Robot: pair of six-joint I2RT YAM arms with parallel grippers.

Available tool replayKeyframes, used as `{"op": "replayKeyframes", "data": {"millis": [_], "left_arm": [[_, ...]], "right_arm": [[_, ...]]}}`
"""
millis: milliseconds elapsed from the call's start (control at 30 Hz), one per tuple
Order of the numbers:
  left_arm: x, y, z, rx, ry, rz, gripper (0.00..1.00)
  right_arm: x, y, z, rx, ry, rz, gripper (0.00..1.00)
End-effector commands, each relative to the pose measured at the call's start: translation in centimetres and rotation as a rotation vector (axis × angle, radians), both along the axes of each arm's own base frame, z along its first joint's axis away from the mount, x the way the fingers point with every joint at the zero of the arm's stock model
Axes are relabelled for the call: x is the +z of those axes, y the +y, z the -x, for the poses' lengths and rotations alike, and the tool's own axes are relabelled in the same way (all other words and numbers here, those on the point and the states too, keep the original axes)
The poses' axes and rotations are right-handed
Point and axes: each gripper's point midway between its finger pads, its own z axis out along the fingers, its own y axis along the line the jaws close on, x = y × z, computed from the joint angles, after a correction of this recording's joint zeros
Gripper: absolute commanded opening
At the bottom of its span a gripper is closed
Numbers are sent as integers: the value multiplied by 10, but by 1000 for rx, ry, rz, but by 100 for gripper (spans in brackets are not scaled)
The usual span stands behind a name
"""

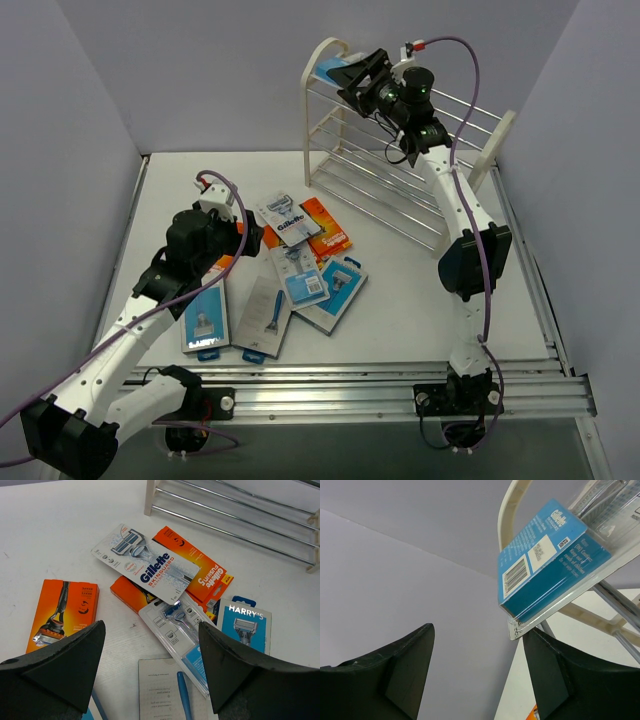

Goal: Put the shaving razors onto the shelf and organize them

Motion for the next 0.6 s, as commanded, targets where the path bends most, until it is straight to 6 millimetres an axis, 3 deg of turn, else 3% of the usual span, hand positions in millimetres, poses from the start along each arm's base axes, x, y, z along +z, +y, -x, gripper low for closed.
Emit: {"op": "replayKeyframes", "data": {"millis": [0,267,567], "left_arm": [[18,-3,-2,-5,-53,20,84],[18,-3,-1,-7,-52,23,84],[19,-3,0,-9,-54,26,84]], "right_arm": [[19,-1,18,18,-19,4,67],[26,-2,21,21,-19,-8,68],[0,4,25,32,33,16,68]]}}
